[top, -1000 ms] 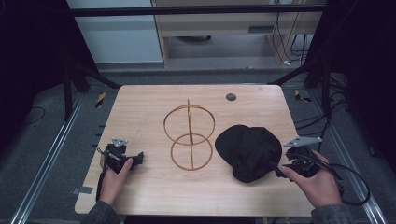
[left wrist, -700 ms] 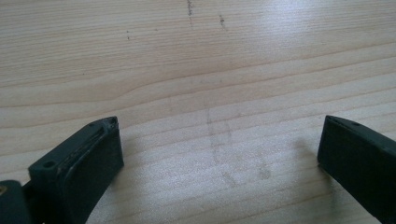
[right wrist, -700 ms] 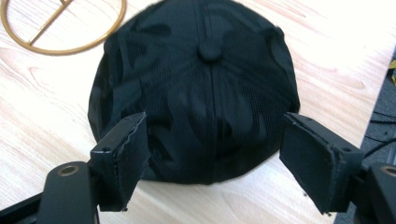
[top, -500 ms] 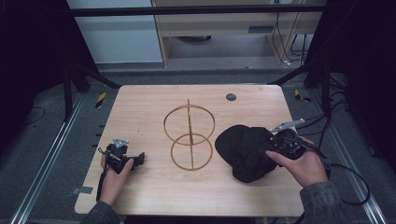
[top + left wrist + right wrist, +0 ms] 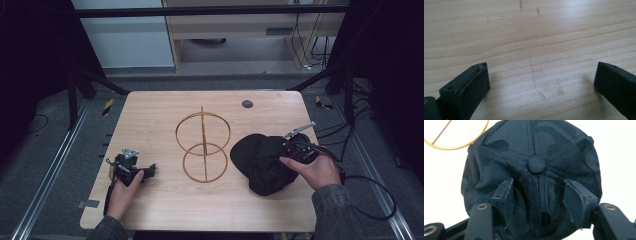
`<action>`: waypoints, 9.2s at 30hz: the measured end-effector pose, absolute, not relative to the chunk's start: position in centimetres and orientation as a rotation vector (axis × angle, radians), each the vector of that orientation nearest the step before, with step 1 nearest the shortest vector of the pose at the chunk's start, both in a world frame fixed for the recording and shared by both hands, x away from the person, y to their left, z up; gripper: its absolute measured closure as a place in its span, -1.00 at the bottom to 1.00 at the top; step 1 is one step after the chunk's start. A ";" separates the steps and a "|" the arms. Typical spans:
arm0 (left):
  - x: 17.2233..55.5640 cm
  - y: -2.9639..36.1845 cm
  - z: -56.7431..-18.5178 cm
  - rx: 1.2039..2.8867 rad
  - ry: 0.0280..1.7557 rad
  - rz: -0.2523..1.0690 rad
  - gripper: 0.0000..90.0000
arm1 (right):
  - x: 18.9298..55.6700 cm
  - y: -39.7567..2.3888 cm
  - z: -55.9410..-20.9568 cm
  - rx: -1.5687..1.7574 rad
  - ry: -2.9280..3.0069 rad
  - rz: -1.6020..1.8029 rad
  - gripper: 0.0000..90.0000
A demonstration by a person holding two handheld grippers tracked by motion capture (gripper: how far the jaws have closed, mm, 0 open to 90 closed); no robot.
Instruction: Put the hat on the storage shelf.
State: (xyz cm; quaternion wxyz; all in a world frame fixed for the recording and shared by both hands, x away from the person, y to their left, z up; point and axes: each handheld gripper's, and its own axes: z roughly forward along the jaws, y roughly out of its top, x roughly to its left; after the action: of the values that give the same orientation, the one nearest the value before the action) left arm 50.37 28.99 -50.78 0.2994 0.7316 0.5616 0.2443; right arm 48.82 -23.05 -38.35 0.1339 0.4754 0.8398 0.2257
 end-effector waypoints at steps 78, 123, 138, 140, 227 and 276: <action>50.2 28.7 -50.8 1.952 1.474 0.637 -1.00 | 48.3 -22.9 -24.4 1.303 2.313 0.873 0.91; 50.2 28.7 -50.8 1.956 1.469 0.636 -1.00 | 46.7 -20.4 -16.9 1.179 2.157 1.023 0.92; 50.2 28.7 -50.8 1.956 1.469 0.636 -1.00 | 47.2 -19.3 -16.2 1.153 2.157 1.050 0.92; 50.2 28.7 -50.8 1.956 1.469 0.636 -1.00 | 47.2 -19.1 -16.1 1.148 2.157 1.052 0.92; 50.2 28.7 -50.7 1.961 1.469 0.634 -1.00 | 49.6 -7.9 -15.5 0.954 2.295 1.189 0.92; 50.2 28.6 -50.8 1.959 1.459 0.632 -1.00 | 49.7 -6.3 -18.4 0.946 2.407 1.152 0.91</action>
State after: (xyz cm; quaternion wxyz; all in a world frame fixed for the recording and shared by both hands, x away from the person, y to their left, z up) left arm 50.20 28.59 -50.78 0.3041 0.7397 0.5509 0.2385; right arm 49.72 -6.32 -18.43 0.1545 0.3302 0.8399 0.4021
